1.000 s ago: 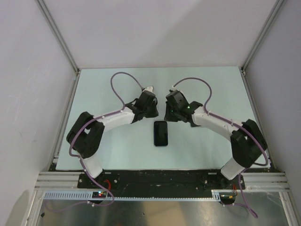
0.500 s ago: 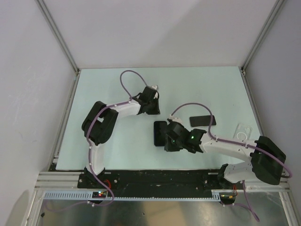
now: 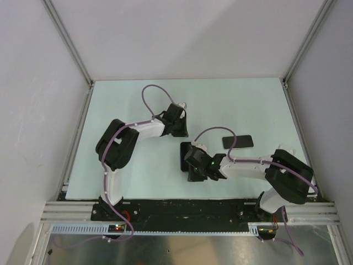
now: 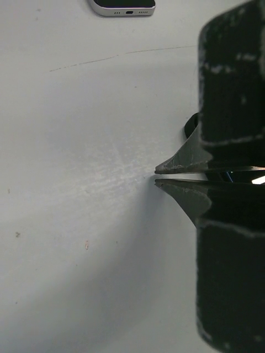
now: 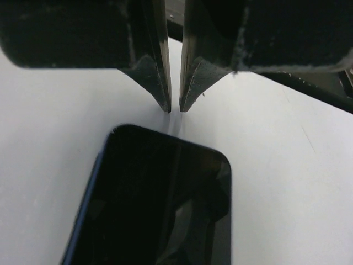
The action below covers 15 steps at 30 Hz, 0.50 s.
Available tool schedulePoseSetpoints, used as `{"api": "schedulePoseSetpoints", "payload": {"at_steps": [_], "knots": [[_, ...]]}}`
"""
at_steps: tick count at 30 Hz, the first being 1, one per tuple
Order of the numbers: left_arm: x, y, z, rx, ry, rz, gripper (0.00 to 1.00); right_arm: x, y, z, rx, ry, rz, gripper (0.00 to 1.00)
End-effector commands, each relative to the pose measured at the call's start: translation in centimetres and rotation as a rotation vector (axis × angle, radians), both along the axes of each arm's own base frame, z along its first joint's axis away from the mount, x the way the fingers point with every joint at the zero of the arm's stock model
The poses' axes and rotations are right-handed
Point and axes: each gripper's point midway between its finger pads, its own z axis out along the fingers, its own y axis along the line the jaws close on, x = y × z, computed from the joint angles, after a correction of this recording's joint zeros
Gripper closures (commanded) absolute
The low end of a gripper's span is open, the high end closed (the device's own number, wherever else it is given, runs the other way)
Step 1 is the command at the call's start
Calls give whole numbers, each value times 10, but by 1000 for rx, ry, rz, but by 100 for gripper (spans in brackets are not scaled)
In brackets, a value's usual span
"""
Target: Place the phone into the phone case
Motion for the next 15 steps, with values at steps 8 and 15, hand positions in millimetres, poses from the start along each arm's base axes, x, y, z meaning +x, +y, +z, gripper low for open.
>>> {"api": "schedulePoseSetpoints", "payload": {"at_steps": [8, 15], "knots": [[-38, 6, -8, 47, 20, -13, 93, 46, 8, -2, 5, -23, -83, 85], [-54, 25, -9, 74, 29, 65, 95, 71, -12, -9, -57, -27, -122, 85]]}}
